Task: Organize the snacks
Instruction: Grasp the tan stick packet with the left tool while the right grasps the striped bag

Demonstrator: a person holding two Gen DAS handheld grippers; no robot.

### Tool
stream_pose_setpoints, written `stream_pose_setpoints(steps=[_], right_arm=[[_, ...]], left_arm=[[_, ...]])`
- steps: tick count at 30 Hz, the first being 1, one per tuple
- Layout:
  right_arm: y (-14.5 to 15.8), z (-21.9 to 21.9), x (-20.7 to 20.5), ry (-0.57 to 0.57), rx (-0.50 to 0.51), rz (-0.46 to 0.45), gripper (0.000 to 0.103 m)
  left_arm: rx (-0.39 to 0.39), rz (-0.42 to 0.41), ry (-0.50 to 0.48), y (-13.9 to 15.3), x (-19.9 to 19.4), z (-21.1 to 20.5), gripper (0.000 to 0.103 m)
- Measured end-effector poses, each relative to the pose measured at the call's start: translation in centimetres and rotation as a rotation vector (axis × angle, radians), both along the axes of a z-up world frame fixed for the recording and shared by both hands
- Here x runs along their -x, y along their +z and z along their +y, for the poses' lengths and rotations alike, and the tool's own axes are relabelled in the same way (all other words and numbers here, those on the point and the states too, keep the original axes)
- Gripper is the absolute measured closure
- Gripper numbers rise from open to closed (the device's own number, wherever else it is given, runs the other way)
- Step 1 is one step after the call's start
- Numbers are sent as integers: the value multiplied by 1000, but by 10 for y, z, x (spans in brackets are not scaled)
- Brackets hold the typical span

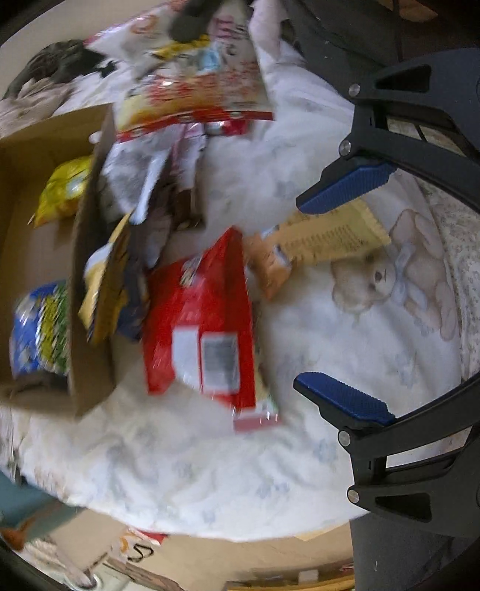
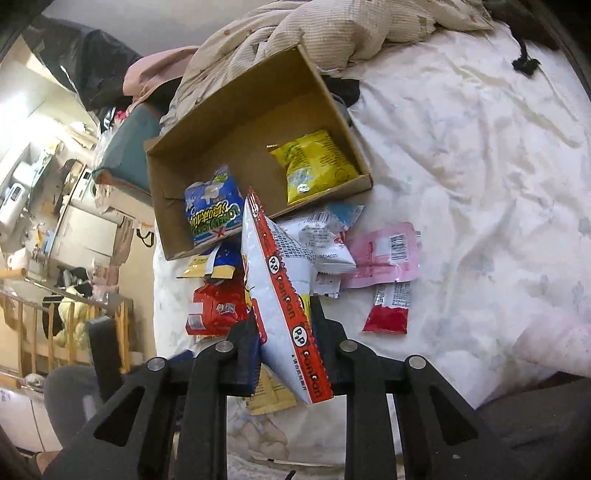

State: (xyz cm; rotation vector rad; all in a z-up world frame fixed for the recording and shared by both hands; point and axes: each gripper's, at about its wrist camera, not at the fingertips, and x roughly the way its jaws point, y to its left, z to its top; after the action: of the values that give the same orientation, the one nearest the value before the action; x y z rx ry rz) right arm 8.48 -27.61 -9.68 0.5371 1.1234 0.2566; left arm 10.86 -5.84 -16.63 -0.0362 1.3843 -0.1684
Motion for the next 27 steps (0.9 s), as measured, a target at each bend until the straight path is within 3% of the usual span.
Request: stream_pose_setpoints(steps=[4, 11, 16, 18, 22, 27], right_arm=[[-3, -7, -1, -23, -28, 8, 80], [-6, -7, -6, -29, -61, 23, 80], [-8, -5, -7, -18, -50, 25, 80], [-8, -5, -7, -16, -46, 27, 80], [-8, -5, -7, -18, -37, 27, 80], [-8, -4, -8, -19, -31, 26, 80]], left_arm=[[92, 7, 35, -3, -2, 3, 23], [129, 67, 33, -22, -6, 0, 35], [120, 97, 6, -41, -8, -15, 63], [182, 110, 37, -45, -11, -13, 73], [212, 127, 58, -42, -10, -7, 84], [204, 123, 5, -32, 2, -14, 86]])
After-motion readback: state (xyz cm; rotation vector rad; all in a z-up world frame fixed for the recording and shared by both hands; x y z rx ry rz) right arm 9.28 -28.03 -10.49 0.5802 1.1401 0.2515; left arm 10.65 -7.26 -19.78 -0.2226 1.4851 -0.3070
